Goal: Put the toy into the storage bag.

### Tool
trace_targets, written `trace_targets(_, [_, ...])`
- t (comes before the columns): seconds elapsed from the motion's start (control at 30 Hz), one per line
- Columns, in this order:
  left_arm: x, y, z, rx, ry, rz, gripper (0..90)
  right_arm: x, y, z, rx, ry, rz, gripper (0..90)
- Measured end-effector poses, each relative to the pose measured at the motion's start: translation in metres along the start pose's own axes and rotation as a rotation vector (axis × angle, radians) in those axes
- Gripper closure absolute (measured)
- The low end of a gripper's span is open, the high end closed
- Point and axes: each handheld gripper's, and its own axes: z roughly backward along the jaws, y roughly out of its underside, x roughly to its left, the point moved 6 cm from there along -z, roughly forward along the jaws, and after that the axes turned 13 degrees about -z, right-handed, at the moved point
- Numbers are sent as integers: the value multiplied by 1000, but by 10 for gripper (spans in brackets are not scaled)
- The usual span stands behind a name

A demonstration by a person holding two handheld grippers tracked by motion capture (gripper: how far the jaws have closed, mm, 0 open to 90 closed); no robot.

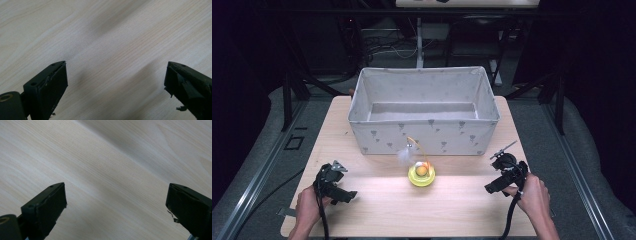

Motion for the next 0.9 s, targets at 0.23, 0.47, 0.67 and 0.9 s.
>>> trace_targets(0.23, [-1,0,-1,3,10,-5,52,3,0,0,17,7,14,41])
trace_targets(0.47, [-1,-1,0,1,12,-9,53,12,-3,5,11,12,50,57])
trace_targets(0.67, [-1,0,0,-3,6,-6,53,25,-6,8,2,5,75,56])
trace_targets(0.9, [-1,-1,0,-4,6,-7,53,42,-11,16,-11,-2,105,59])
